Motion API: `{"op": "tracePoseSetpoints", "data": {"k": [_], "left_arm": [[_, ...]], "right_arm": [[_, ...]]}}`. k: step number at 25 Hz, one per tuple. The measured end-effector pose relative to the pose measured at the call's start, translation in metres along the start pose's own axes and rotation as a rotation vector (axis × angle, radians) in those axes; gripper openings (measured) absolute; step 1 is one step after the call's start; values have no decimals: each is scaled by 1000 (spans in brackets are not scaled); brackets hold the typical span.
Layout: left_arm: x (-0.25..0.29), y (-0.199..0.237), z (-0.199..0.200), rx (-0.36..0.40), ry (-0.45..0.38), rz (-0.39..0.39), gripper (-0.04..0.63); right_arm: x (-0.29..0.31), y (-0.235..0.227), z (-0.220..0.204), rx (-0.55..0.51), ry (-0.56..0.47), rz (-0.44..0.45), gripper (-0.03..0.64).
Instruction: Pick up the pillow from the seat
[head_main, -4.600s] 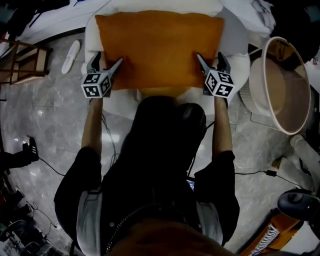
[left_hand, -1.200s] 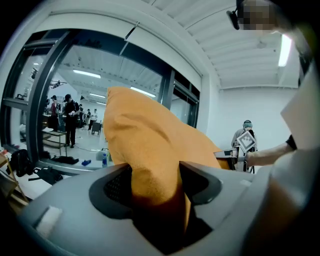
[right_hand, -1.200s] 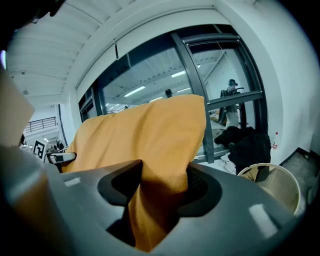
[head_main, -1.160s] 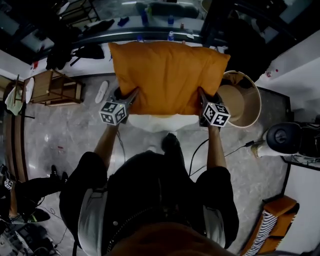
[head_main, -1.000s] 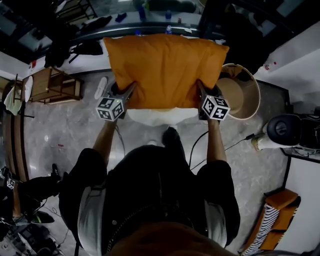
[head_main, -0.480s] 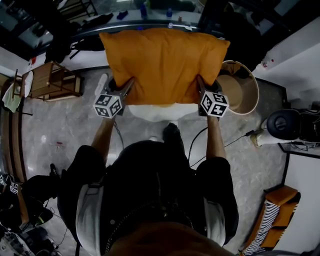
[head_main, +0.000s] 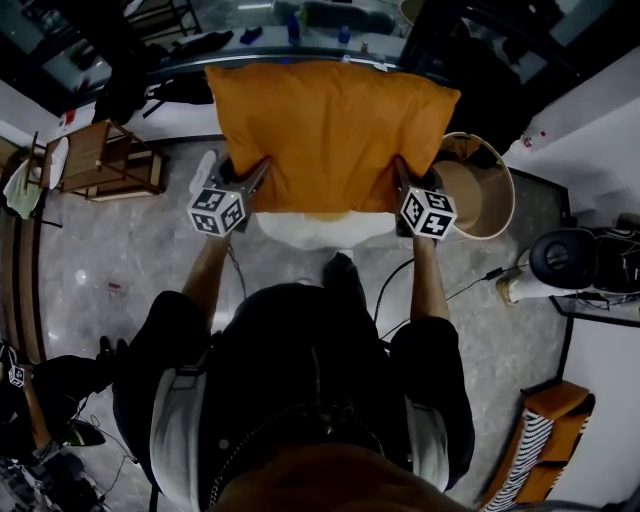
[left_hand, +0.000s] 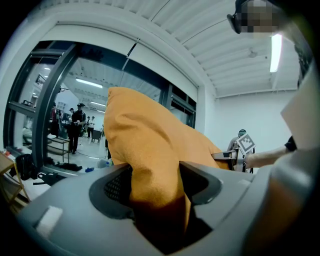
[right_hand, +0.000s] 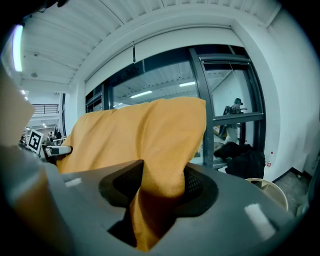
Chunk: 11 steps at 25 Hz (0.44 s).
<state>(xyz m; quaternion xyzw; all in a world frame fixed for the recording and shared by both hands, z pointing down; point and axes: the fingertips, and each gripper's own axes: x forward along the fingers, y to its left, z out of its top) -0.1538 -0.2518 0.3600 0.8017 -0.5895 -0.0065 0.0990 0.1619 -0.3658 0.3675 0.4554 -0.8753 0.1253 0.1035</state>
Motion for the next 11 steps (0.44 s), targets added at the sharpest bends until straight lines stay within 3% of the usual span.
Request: {"op": "tracePoseSetpoints", "data": {"k": [11], "left_arm": [[-3,4,-1,2,-3,3,288]], "right_arm": [[4,4,-1,-5,15,-9,193]]}}
